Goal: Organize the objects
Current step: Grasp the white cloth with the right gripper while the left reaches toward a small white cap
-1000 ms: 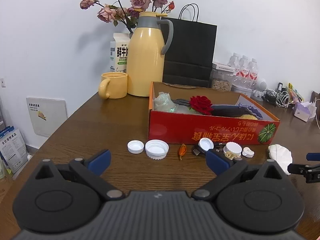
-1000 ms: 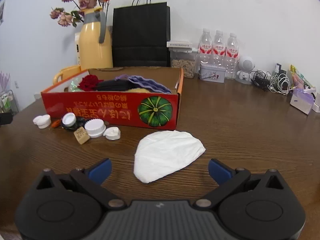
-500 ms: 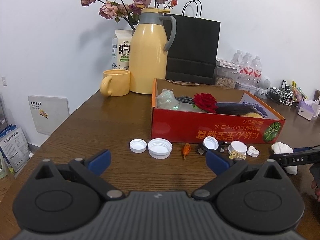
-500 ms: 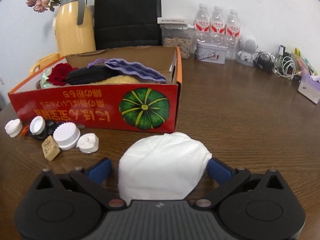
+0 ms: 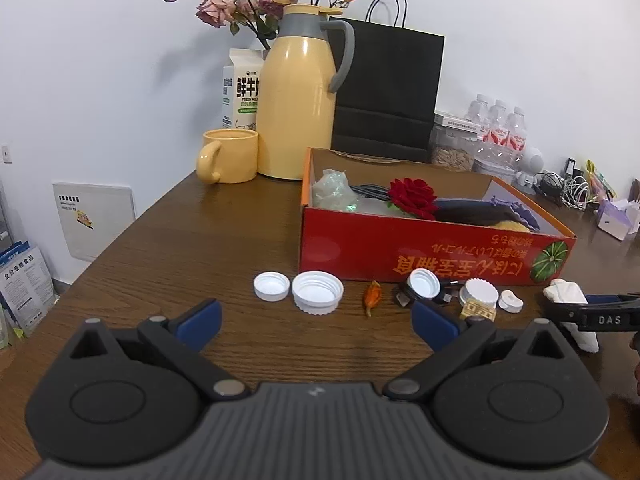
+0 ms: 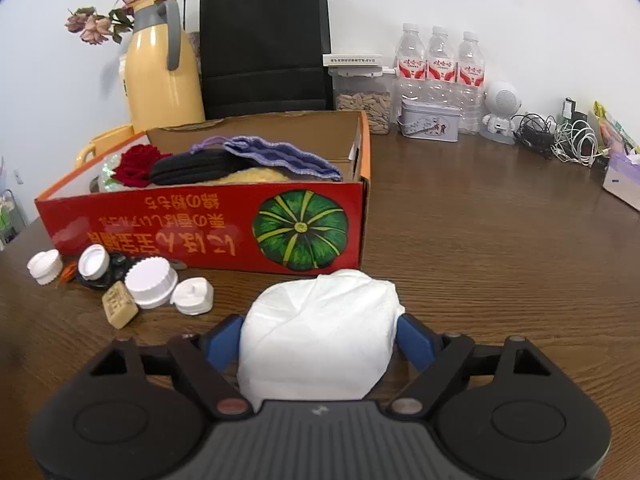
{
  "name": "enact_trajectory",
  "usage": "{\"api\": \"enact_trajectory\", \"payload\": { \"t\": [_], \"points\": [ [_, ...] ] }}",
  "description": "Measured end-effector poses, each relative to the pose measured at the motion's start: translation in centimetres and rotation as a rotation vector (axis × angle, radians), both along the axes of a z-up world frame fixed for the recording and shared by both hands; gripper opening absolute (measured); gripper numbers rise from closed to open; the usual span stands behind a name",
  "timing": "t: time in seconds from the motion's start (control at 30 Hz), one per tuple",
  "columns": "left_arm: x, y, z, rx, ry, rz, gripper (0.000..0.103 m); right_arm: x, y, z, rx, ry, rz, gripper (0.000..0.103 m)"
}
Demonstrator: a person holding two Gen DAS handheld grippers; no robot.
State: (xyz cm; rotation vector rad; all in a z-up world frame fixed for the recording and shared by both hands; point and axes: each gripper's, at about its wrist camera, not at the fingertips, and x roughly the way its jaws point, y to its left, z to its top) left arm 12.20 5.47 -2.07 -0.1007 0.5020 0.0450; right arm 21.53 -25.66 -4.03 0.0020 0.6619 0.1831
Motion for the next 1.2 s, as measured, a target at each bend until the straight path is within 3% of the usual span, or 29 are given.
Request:
{"api": "enact_trajectory", "payload": {
  "t": [0.2,0.53,0.73,1.2],
  "points": [
    [1.1,0.9,-0.2,0.018,0.012,0.029,0.103,-1.1,0.6,0.5,-0.025,-0.055,0.004,0.080],
    [6.4,2.5,-0.8,0.161,0.095,0.122,0.103,-1.7,0.7,0.8,-0.021,-0.079,0.009,0.080],
    [7.2,3.6,-2.0,0.146,0.131,0.149,0.097,-1.8,0.7,0.8,-0.017,-0.079,0.008,0.080],
    [8.6,3.1,-3.3,0.161,0.154,0.083,0.091,-1.7,0.7,0.8,-0.015,-0.073,0.009,0.080]
  ]
}}
